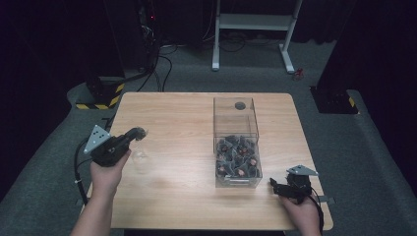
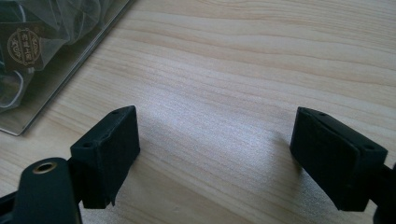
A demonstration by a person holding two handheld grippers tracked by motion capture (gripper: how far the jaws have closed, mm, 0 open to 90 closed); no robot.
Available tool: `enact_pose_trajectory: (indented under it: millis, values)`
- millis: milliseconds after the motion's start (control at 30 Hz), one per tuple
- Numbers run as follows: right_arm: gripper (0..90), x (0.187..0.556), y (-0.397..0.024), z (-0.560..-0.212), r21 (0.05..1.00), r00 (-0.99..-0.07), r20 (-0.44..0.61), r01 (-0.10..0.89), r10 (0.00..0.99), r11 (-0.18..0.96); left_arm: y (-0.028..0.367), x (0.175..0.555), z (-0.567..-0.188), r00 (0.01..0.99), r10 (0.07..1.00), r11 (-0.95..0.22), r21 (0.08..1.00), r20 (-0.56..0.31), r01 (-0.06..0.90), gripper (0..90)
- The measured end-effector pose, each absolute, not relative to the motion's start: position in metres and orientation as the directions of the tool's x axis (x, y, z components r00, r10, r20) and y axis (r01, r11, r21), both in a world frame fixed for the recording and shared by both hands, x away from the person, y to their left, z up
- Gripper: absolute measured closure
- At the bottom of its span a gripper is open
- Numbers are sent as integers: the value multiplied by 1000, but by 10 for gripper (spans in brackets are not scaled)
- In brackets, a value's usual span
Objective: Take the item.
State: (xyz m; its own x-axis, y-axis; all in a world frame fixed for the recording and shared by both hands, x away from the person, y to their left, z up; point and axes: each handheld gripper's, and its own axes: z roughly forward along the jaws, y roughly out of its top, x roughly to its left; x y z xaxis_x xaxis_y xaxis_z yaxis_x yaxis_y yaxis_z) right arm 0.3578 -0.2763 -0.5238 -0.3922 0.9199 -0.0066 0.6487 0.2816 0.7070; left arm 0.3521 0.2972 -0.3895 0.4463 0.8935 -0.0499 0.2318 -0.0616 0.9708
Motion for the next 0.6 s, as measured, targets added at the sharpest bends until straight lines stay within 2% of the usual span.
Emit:
enact_pose_trajectory:
  millis: [600]
  values:
    - [158,358,-276,-524,707,-392,-7,648,920,282,321,357,-406,375,925,-44,962,-63,268,900]
